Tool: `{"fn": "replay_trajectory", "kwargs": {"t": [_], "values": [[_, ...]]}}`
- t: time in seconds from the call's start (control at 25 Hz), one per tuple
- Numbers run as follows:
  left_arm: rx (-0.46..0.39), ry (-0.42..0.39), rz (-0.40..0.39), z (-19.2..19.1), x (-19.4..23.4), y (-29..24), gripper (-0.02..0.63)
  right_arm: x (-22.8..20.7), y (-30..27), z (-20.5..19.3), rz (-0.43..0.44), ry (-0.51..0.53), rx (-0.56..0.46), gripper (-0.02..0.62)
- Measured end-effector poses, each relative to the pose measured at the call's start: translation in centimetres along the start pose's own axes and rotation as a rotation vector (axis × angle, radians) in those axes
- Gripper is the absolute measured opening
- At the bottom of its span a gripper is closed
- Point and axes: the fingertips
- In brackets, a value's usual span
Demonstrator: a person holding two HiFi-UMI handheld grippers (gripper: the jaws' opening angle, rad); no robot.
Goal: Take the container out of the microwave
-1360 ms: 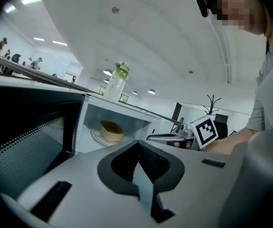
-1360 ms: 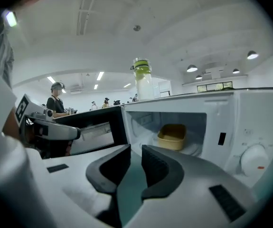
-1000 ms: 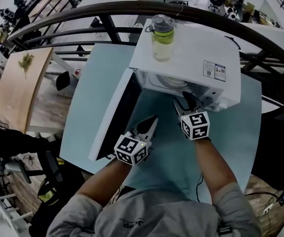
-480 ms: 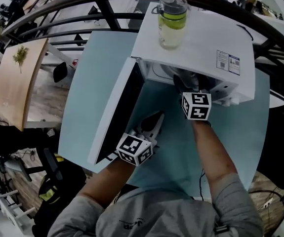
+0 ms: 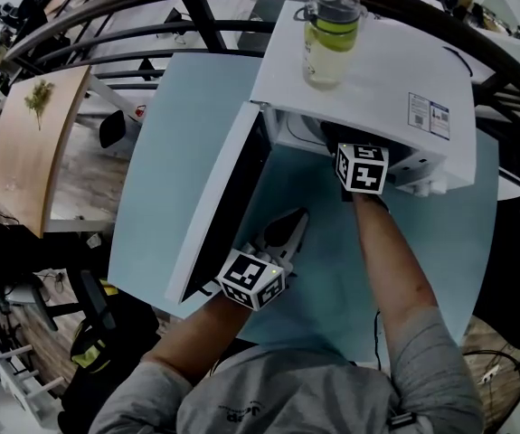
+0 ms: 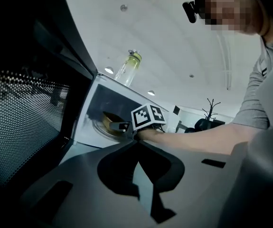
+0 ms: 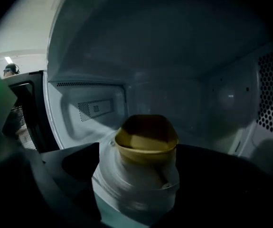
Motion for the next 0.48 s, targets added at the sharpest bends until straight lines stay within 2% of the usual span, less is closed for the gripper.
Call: {"fn": "replay_trajectory", "kwargs": {"t": [0.16,0.48], "values": [[0.000,0.002,-0.006,-0.2,-0.2,0.2,0.015,-0.2,-1.0,0.2,-0.020,0.017,0.017,0.472],[0.000,0.016,-0.015,-0.5,-0.4,0.5,0.015,-1.5,-1.3,0.0,-0.079,-0.017,0.041,0.474]]}}
Point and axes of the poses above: the fingertips, and each gripper's own axes: y backward along the fingers, x to its left, z out of its top, and after that the axes turned 3 degrees about -z, right-handed
